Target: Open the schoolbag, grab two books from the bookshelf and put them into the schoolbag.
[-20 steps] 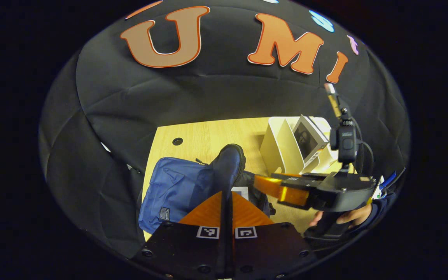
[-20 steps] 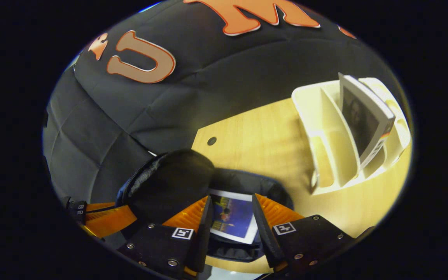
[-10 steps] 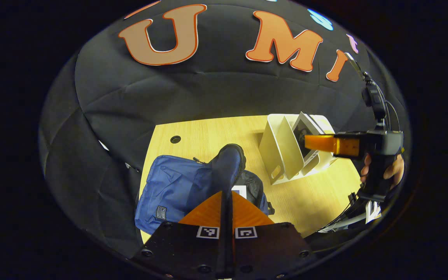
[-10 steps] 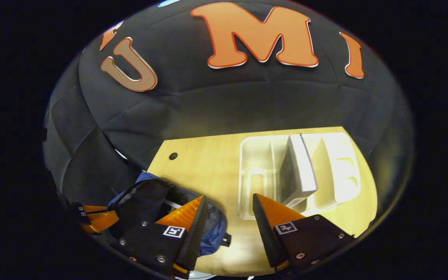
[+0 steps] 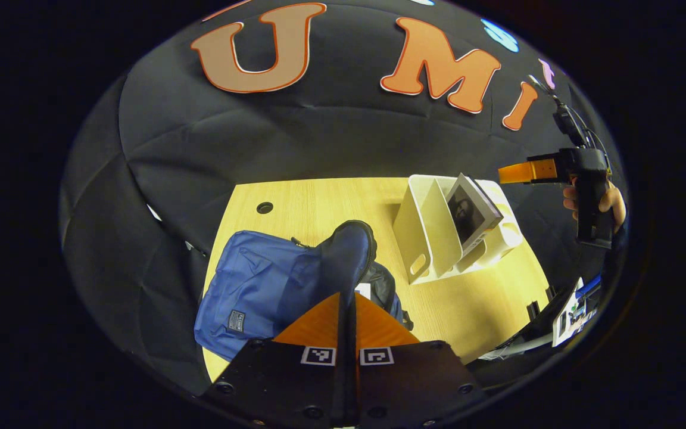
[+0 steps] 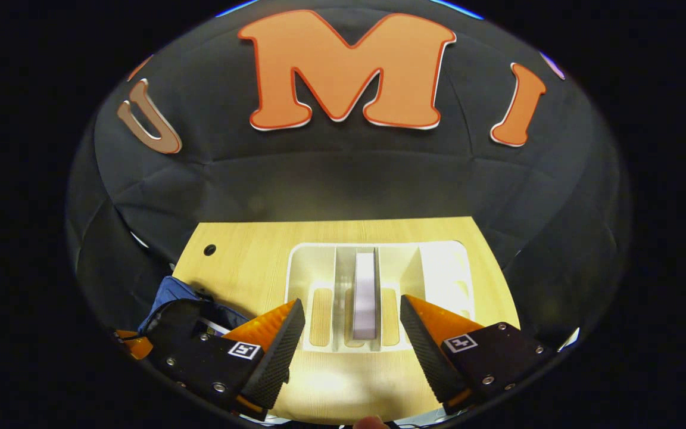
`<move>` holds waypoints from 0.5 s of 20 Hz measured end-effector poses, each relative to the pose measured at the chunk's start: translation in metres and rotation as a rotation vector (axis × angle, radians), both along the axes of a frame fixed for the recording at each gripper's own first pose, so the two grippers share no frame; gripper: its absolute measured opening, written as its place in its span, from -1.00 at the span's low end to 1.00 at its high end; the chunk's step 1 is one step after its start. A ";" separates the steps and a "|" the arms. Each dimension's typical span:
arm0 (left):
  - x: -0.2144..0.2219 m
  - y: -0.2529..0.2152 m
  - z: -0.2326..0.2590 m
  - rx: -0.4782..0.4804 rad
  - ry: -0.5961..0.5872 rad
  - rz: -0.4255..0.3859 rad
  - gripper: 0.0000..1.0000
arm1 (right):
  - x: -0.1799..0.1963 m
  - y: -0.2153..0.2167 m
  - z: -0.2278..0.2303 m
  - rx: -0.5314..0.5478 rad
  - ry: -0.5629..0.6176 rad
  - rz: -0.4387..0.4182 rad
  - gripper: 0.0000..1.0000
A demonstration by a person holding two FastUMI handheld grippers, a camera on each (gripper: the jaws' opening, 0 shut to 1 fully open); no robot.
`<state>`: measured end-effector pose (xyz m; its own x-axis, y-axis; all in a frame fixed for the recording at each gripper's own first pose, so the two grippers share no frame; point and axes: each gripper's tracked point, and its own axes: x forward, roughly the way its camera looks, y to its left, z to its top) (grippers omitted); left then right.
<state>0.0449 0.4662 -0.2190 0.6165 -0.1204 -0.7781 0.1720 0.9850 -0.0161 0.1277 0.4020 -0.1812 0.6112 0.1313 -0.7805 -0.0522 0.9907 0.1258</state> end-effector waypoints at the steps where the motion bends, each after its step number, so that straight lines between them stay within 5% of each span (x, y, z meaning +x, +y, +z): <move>1: -0.001 -0.001 0.000 -0.001 0.001 0.001 -0.99 | -0.001 0.001 -0.006 0.033 0.045 0.000 0.91; 10: -0.004 -0.004 -0.012 -0.037 0.014 0.003 -0.99 | 0.024 -0.014 -0.062 -0.005 0.212 0.016 0.91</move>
<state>0.0407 0.4623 -0.2309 0.6057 -0.1474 -0.7819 0.1688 0.9841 -0.0548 0.1522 0.3878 -0.2434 0.4310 0.1356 -0.8921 -0.0404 0.9906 0.1310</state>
